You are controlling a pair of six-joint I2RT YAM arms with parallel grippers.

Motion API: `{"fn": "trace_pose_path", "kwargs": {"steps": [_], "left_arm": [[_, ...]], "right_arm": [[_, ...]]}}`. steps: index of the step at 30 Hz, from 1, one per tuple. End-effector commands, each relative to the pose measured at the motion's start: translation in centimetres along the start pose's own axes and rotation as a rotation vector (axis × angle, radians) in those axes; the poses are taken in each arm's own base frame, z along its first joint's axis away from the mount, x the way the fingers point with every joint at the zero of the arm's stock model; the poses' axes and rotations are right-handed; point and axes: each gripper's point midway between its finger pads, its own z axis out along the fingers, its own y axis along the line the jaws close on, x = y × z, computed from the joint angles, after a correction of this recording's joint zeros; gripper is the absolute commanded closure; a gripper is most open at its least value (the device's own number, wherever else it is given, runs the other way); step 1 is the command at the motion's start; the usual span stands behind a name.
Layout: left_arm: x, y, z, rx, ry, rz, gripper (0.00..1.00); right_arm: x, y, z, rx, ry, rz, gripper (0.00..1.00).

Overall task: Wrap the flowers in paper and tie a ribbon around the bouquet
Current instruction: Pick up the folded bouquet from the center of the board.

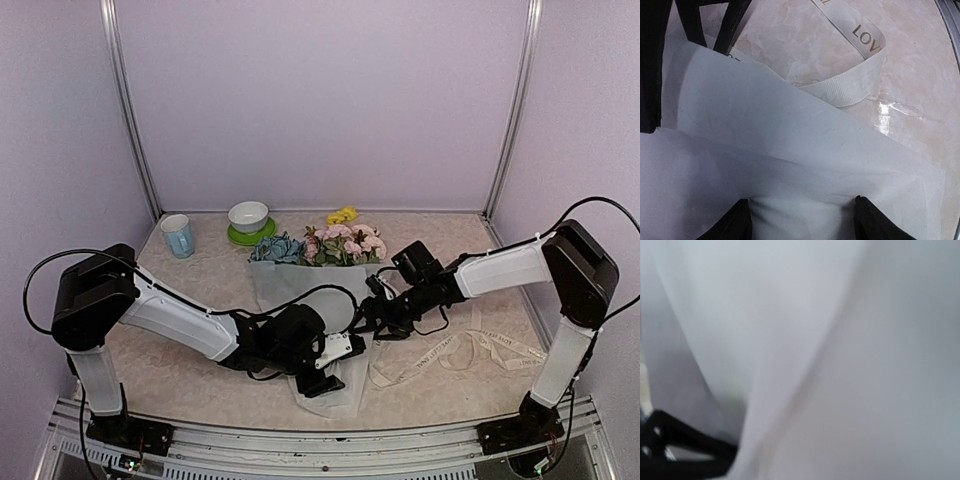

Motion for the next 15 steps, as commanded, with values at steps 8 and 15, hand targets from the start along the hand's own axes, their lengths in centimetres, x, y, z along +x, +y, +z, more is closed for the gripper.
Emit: {"fn": "trace_pose_path", "kwargs": {"steps": [8,15], "left_arm": [[5.1,-2.1,0.7,0.073,0.161,-0.012,0.32],[5.2,-2.1,0.7,0.072,0.166,-0.011,0.31]], "right_arm": [[-2.9,2.7,0.6,-0.145,-0.078,-0.035,0.20],[-2.2,2.4,2.4,-0.162,-0.027,-0.014,0.31]]}}
